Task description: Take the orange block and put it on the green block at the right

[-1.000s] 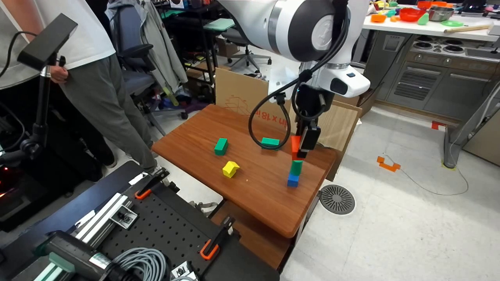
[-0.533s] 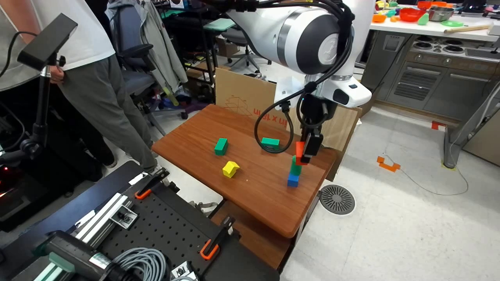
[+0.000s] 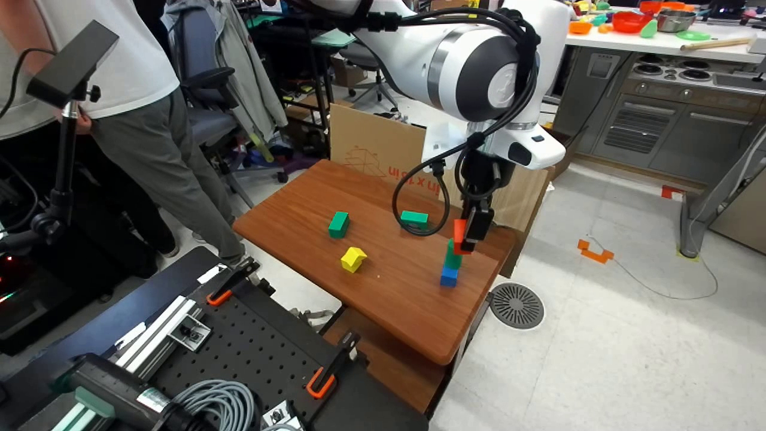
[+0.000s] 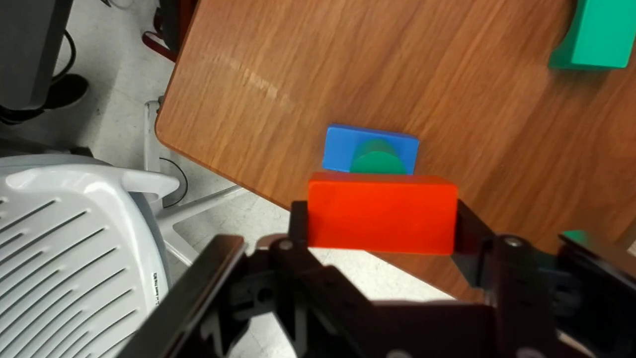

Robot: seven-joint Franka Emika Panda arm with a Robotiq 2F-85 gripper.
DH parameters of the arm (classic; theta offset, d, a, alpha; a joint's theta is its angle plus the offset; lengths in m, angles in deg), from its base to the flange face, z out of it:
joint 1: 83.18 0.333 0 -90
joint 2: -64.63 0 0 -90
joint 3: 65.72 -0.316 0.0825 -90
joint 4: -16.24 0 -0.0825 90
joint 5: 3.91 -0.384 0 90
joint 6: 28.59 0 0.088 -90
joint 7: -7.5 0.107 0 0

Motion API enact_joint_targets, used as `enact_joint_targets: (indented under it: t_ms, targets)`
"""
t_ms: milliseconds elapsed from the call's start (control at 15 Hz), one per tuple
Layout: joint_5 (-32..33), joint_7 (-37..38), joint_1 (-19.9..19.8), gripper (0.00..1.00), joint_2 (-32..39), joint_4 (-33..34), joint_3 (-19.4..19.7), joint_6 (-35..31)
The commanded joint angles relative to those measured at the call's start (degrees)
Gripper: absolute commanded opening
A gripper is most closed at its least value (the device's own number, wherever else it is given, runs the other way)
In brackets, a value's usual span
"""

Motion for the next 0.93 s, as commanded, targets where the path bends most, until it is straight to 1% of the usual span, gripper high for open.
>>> enact_joint_targets:
  t_ms: [0, 867]
  targets:
    - [-1.4, 0.8, 0.0, 0.42, 1.8, 2.7, -0.1, 1.7]
    - [-1.6, 0.4, 0.0, 0.42, 0.7, 1.9, -0.9, 3.6]
